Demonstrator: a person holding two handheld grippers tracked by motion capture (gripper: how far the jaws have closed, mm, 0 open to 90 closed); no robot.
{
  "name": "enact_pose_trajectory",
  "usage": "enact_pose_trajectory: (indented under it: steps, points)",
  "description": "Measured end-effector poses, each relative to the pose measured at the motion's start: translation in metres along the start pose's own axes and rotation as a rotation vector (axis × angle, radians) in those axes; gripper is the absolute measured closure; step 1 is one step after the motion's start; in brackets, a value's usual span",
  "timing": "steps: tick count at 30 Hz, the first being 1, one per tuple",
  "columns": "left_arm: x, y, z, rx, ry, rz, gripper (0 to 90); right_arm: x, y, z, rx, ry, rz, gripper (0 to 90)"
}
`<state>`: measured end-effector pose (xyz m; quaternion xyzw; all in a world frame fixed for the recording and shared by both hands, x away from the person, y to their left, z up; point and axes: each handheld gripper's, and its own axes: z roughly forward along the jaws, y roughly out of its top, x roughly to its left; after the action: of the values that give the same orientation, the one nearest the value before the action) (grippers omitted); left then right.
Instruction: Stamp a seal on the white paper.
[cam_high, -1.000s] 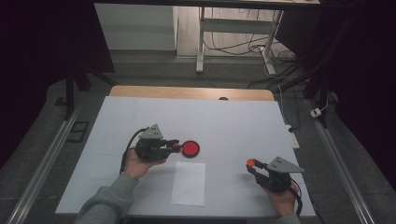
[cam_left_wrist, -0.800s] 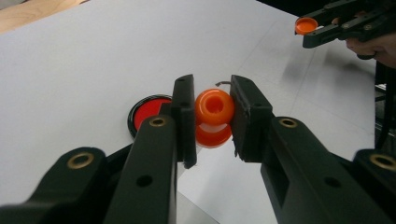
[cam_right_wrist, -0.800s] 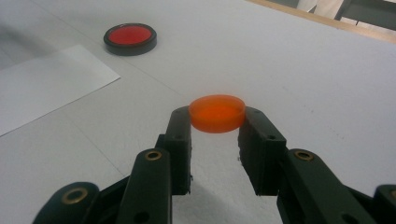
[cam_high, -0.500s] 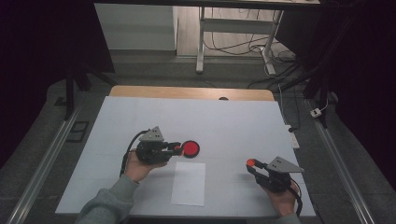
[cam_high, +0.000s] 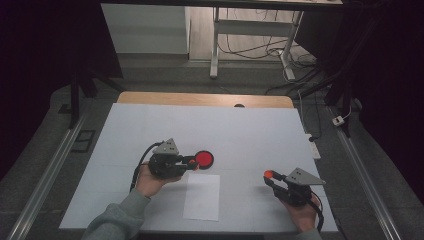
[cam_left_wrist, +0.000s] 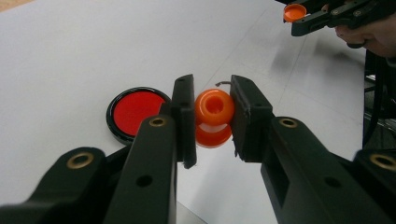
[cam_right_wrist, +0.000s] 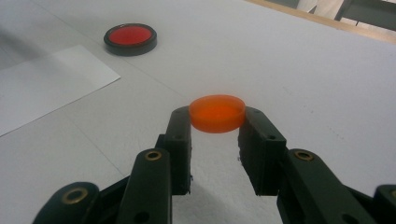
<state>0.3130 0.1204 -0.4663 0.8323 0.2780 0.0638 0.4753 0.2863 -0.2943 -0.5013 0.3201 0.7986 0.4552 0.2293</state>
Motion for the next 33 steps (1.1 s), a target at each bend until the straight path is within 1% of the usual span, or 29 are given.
enact_pose_trajectory:
  steps: [5,15,24,33]
  points:
    - [-0.002,-0.001,0.003,0.013,-0.007,0.004,72.4,0.000,0.000,0.000,-0.003,0.000,0.001,64.6]
    - [-0.004,-0.003,0.007,0.023,-0.023,0.004,72.4,0.000,0.000,0.000,-0.003,0.000,0.001,64.7]
    - [-0.009,-0.005,0.013,0.046,-0.037,0.017,72.3,0.001,0.000,0.001,0.003,0.003,-0.001,64.6]
    - [-0.016,-0.011,0.020,0.069,-0.066,0.016,72.3,0.000,0.000,0.000,-0.002,0.004,-0.001,64.6]
